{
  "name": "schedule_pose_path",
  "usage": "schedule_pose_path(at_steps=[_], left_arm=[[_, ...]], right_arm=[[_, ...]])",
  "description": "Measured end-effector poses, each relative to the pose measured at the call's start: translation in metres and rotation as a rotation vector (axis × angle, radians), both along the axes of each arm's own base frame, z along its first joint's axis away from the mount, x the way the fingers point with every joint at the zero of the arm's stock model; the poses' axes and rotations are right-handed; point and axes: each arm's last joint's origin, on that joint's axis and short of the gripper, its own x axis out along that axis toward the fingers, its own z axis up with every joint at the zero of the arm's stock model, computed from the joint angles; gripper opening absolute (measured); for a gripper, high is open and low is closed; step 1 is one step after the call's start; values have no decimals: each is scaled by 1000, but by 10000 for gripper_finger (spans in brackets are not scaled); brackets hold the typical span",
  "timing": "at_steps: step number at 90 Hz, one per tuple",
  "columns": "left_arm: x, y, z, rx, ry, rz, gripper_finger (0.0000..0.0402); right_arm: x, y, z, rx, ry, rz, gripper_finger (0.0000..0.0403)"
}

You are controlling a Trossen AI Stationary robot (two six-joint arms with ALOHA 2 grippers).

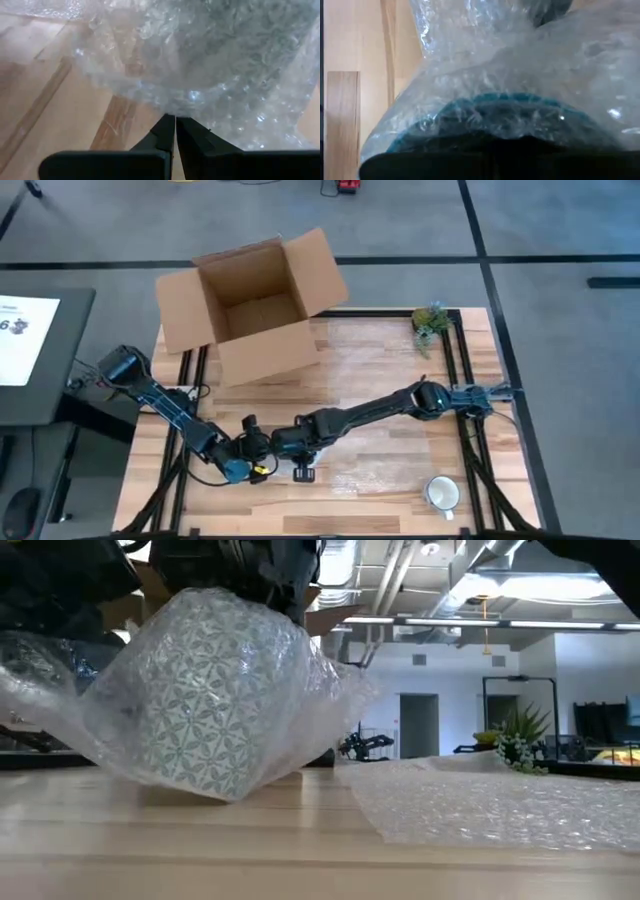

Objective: Wrap mug
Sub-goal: Wrap the green patterned mug with the bubble wrap

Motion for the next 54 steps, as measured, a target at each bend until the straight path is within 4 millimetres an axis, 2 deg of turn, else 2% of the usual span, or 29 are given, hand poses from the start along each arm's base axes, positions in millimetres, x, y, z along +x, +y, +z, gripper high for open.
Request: schedule_pose_path(at_steps=[11,34,47,54], left_arm=[[0,0,1,-1,-1,3,0],[-2,-3,1,-7,-3,-5,0],[-3,-3,4,-15,-9,-5,0],[-5,-2,9,-27,-20,-8,0]], right_arm=[[-5,0,15,-5,-20,-4,0],[-18,-4,62,14,-97,-6,0],[-15,-1,67,27,-154,-2,0],[-10,0,62,32,-174,-2,0]])
